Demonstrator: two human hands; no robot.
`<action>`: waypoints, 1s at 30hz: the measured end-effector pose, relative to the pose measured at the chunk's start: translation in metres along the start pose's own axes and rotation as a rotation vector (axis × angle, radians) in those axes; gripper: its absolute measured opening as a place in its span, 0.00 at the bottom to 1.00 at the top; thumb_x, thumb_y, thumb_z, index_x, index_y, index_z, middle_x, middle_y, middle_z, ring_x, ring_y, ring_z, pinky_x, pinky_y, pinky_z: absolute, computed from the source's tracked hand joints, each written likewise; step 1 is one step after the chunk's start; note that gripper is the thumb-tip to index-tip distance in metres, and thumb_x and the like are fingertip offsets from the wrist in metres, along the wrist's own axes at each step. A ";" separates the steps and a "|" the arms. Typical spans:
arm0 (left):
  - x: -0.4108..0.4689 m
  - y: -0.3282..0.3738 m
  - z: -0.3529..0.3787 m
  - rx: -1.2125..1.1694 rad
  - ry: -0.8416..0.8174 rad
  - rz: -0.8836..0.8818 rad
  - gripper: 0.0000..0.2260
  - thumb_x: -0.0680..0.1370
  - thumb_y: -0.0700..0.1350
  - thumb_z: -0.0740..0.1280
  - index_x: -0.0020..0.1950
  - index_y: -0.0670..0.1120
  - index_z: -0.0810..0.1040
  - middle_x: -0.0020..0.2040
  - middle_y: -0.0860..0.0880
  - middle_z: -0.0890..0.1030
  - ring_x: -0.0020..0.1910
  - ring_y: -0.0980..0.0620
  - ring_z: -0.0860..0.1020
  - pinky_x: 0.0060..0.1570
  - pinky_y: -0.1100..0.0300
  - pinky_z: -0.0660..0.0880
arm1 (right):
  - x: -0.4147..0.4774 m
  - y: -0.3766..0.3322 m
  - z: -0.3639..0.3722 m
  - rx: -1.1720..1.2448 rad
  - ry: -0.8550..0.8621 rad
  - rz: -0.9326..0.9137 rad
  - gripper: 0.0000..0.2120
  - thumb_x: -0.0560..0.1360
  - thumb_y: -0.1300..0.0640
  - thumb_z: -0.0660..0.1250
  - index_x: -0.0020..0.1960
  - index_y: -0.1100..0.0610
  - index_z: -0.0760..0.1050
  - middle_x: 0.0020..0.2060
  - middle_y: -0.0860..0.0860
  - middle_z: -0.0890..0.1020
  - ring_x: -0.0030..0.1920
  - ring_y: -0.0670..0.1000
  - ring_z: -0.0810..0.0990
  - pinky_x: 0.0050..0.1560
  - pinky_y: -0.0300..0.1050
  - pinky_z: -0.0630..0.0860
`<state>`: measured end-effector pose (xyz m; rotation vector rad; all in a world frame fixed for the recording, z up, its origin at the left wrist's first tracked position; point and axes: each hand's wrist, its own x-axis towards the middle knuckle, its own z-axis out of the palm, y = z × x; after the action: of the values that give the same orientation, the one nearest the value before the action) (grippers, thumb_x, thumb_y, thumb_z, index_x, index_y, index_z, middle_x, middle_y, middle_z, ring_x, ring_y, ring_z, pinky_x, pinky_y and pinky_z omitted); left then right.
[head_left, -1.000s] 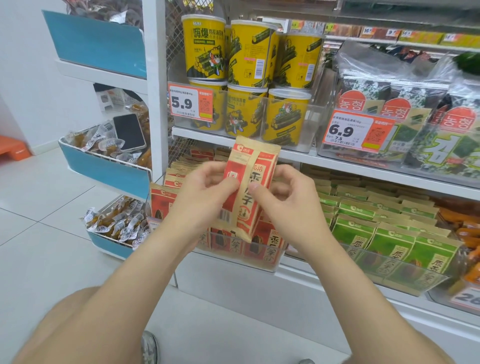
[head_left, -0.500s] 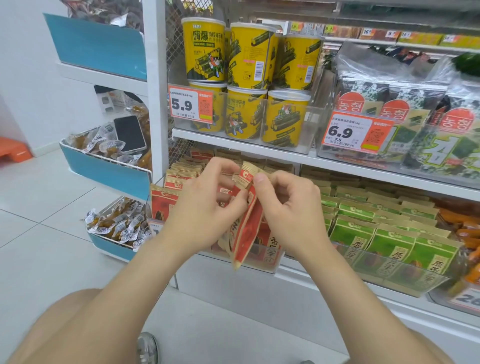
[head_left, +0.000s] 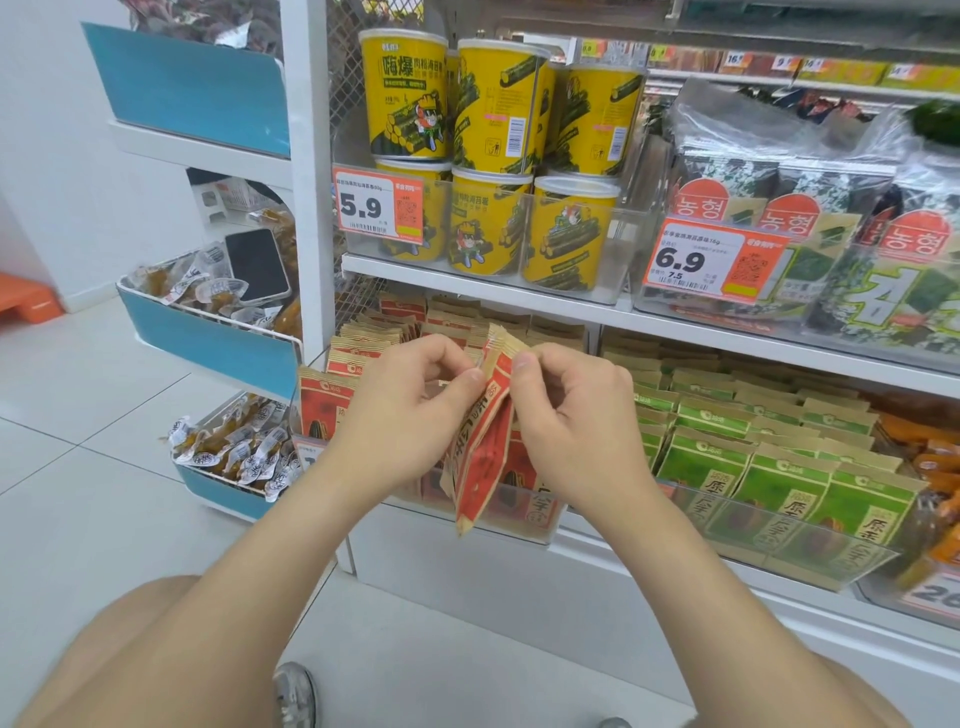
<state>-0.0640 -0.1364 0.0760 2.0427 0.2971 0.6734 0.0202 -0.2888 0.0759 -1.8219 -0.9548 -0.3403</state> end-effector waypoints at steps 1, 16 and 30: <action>-0.001 0.000 0.000 0.008 0.001 0.004 0.06 0.83 0.46 0.71 0.47 0.50 0.83 0.43 0.54 0.87 0.44 0.58 0.86 0.47 0.58 0.82 | 0.000 0.000 0.000 -0.002 0.002 0.006 0.21 0.85 0.52 0.62 0.34 0.57 0.73 0.26 0.52 0.75 0.29 0.53 0.71 0.33 0.53 0.69; -0.001 0.006 -0.005 -0.023 0.251 -0.085 0.09 0.79 0.53 0.77 0.46 0.49 0.83 0.43 0.55 0.88 0.39 0.60 0.86 0.41 0.58 0.84 | -0.003 -0.002 0.003 0.160 -0.258 0.194 0.05 0.80 0.51 0.71 0.55 0.47 0.84 0.39 0.46 0.89 0.40 0.55 0.89 0.49 0.59 0.86; 0.002 0.003 -0.021 -0.085 0.015 -0.320 0.03 0.73 0.43 0.78 0.41 0.44 0.87 0.37 0.46 0.88 0.43 0.46 0.88 0.55 0.42 0.86 | -0.011 0.004 0.008 -0.283 -0.208 -0.149 0.16 0.83 0.44 0.65 0.69 0.43 0.75 0.44 0.44 0.86 0.39 0.55 0.81 0.40 0.54 0.80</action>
<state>-0.0749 -0.1223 0.0878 1.8546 0.5804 0.4943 0.0143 -0.2878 0.0633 -2.0770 -1.2419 -0.3996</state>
